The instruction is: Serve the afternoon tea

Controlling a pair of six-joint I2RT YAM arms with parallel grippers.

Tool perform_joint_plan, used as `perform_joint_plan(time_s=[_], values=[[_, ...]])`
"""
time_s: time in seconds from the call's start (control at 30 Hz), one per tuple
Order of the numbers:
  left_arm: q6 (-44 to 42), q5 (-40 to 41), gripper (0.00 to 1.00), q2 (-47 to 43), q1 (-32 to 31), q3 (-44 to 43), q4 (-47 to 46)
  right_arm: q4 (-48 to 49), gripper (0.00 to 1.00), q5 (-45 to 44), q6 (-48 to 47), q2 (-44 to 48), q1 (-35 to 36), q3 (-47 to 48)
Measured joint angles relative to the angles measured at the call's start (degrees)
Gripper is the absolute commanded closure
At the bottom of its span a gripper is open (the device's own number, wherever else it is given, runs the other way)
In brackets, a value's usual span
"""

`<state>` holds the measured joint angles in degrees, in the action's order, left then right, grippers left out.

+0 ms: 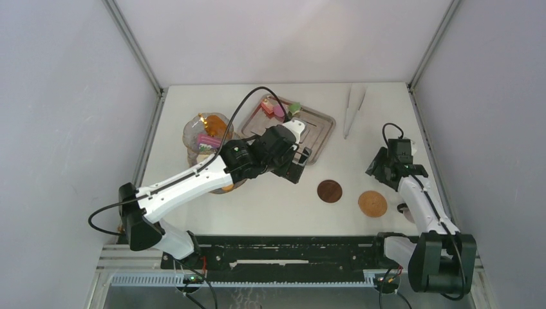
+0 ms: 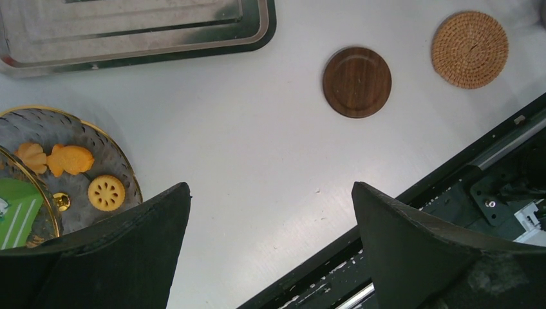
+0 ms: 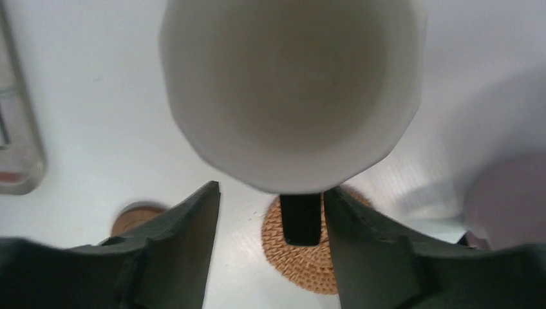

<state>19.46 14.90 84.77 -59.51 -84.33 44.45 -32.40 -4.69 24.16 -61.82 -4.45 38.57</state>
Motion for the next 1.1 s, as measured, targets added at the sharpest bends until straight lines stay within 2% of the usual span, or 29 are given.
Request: perform_joint_plan(time_s=[0.33, 0.47, 0.5, 0.57, 0.6, 0.67, 0.8, 0.93, 1.0, 1.07, 1.1], values=[[0.2, 0.0, 0.0, 0.0, 0.0, 1.2, -0.1, -0.6, 1.0, -8.2, 0.6, -3.3, 2.3, 2.1], [0.5, 0.0, 0.0, 0.0, 0.0, 2.0, -0.3, -0.9, 1.0, -8.9, 0.4, -3.2, 3.4, 2.1], [0.6, 0.0, 0.0, 0.0, 0.0, 2.2, -0.3, -1.0, 0.89, -9.0, 0.4, -3.2, 3.6, 2.1], [0.7, 0.0, 0.0, 0.0, 0.0, 2.3, -0.3, -1.2, 0.51, -9.3, 0.5, -3.2, 4.0, 2.1], [0.8, 0.0, 0.0, 0.0, 0.0, 2.3, -0.3, -1.2, 0.39, -9.3, 0.5, -3.2, 4.1, 2.1], [1.1, 0.3, 0.0, 0.0, 0.0, 2.3, -0.3, -1.3, 0.29, -9.5, 0.7, -3.1, 4.3, 2.2], [1.4, 1.4, 0.0, -0.1, 0.2, 2.3, -0.3, -2.4, 0.25, -10.0, 0.9, 1.0, 6.4, 2.2], [1.6, 1.7, 0.0, -0.6, 0.6, 2.3, -0.3, -5.4, 0.25, -11.1, 1.8, 8.1, 9.8, 3.8], [1.6, 2.0, 0.0, -0.9, 1.0, 2.3, -0.3, -6.7, 0.33, -12.2, 3.0, 11.9, 12.2, 4.6], [1.7, 2.5, 0.0, -1.4, 1.6, 2.3, -0.2, -8.1, 0.44, -13.1, 4.9, 15.2, 15.3, 5.1], [1.7, 2.7, 0.0, -1.6, 1.9, 2.3, -0.2, -8.6, 0.46, -13.6, 6.1, 16.3, 17.1, 5.1]])
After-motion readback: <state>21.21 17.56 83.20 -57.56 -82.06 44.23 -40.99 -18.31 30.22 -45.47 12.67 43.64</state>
